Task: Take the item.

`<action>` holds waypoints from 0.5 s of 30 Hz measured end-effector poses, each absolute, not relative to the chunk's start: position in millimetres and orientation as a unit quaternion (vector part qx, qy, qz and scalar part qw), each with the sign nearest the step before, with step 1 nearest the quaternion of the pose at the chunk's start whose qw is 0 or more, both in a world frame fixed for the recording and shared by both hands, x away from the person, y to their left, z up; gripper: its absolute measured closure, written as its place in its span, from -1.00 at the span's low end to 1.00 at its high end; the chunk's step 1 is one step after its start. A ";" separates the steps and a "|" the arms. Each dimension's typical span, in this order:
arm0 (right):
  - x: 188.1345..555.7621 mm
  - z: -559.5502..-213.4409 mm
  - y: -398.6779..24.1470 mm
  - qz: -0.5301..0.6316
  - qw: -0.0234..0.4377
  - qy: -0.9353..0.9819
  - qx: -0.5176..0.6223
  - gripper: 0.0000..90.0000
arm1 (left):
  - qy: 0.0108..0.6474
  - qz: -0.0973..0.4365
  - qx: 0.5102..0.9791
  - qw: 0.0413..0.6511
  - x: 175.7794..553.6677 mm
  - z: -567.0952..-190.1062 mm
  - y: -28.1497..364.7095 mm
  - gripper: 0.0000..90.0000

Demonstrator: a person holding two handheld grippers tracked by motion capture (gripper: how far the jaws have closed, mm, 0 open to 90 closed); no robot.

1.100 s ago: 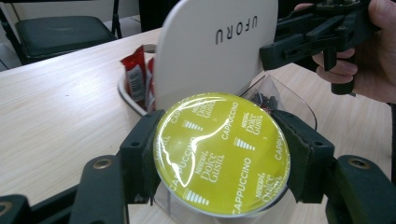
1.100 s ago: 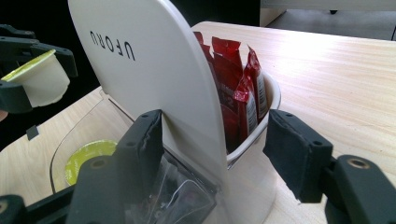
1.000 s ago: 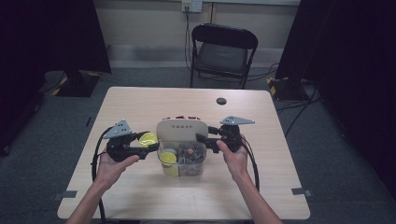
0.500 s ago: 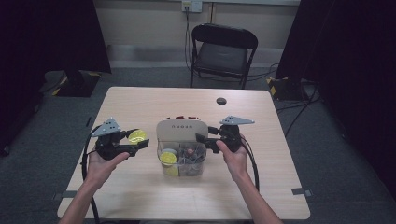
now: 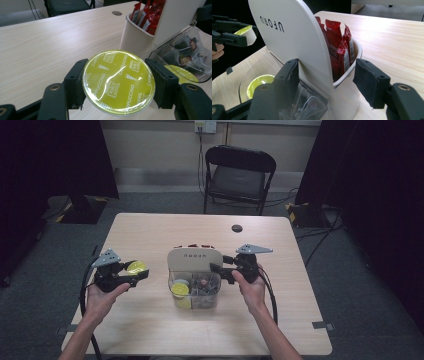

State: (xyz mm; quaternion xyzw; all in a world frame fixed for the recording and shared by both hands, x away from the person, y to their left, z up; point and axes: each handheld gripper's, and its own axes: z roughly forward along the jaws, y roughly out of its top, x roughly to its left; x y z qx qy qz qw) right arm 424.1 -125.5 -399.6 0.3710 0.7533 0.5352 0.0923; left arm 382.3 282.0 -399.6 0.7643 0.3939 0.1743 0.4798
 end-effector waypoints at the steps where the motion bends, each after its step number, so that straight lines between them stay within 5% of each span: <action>1: 424.1 -399.6 -125.5 0.535 0.092 0.753 0.371 -0.18 | 0.394 0.174 0.764 0.480 382.3 -399.6 282.0 -0.15; 15: 424.2 -399.6 -124.4 0.529 0.093 0.757 0.372 -0.19 | 0.426 0.179 0.760 0.457 385.7 -419.0 301.9 -0.15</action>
